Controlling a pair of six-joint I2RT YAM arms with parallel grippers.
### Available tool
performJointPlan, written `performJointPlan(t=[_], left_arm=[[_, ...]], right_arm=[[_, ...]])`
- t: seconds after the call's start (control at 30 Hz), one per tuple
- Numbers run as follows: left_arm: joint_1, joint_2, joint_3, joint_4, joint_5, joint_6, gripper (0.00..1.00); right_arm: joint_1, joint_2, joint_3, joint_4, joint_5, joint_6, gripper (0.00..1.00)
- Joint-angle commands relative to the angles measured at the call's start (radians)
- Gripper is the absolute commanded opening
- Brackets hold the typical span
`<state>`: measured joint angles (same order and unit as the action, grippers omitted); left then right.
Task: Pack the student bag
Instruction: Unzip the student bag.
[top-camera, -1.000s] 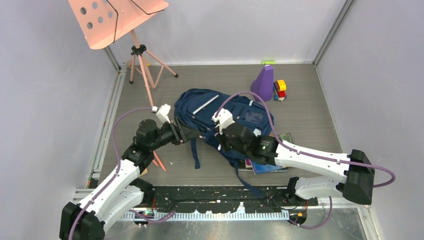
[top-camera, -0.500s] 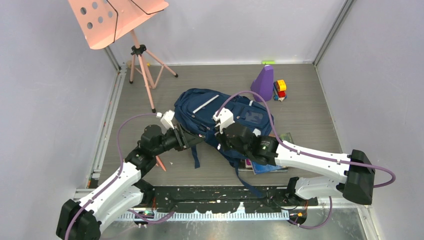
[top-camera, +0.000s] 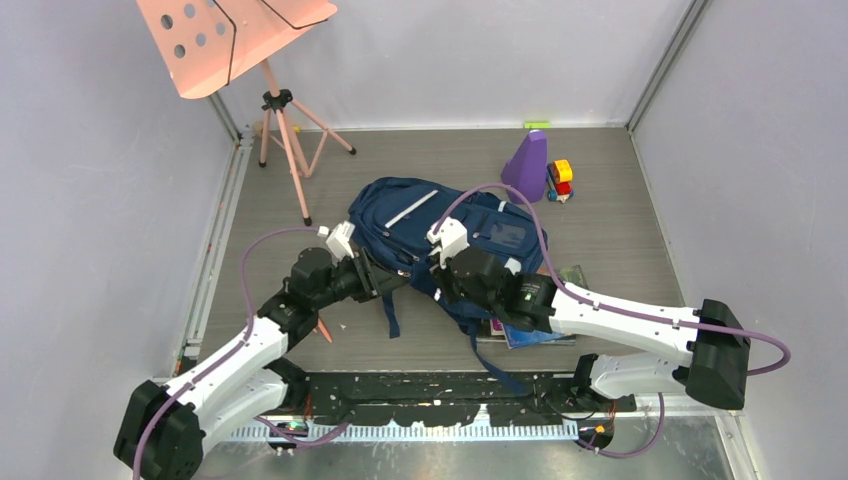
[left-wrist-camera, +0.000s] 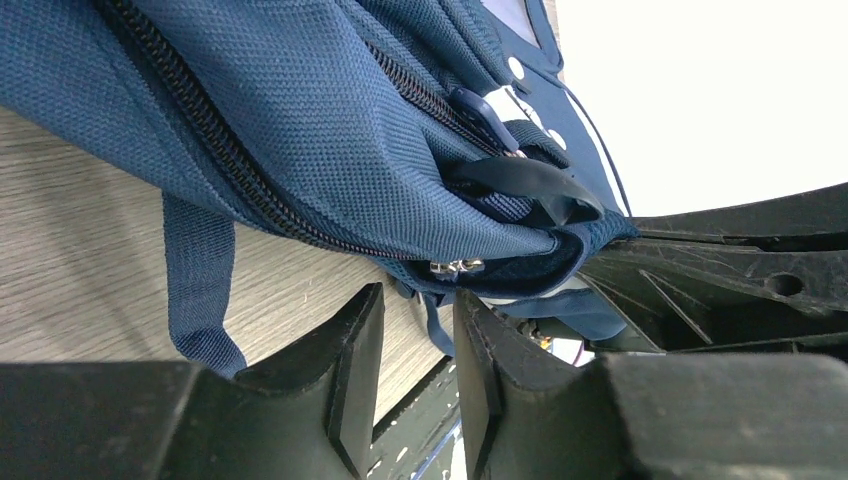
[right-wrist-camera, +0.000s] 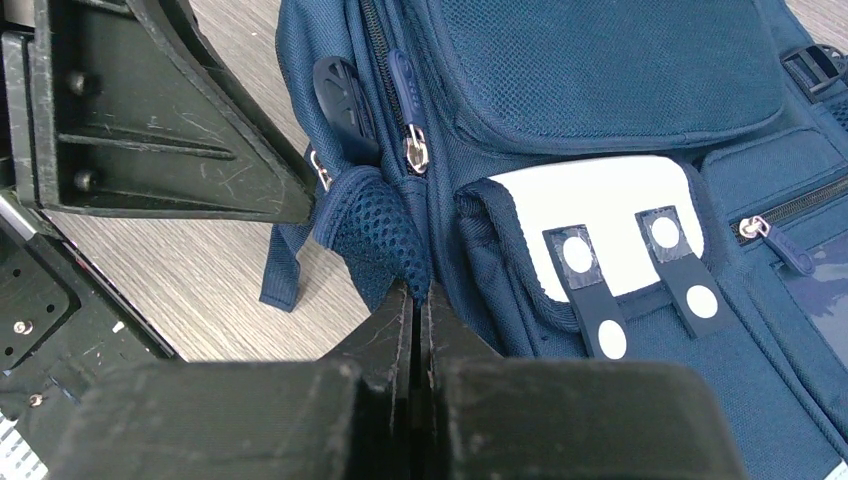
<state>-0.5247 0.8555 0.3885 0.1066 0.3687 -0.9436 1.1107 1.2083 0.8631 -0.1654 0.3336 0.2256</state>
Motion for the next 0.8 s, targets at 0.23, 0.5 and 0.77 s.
performJointPlan(t=[0.23,0.5,0.77], left_arm=[[-0.034,0.072,0.052,0.111,-0.027,0.005,0.33],[-0.044,0.123,0.055,0.165,-0.073,-0.006,0.34],[-0.046,0.136,0.064,0.202,-0.1,-0.011,0.21]], right_arm=[[0.004,-0.065,0.009,0.154,0.004,0.03,0.01],[0.005,-0.065,0.004,0.158,-0.012,0.04,0.01],[0.005,-0.059,-0.003,0.156,-0.013,0.044,0.01]])
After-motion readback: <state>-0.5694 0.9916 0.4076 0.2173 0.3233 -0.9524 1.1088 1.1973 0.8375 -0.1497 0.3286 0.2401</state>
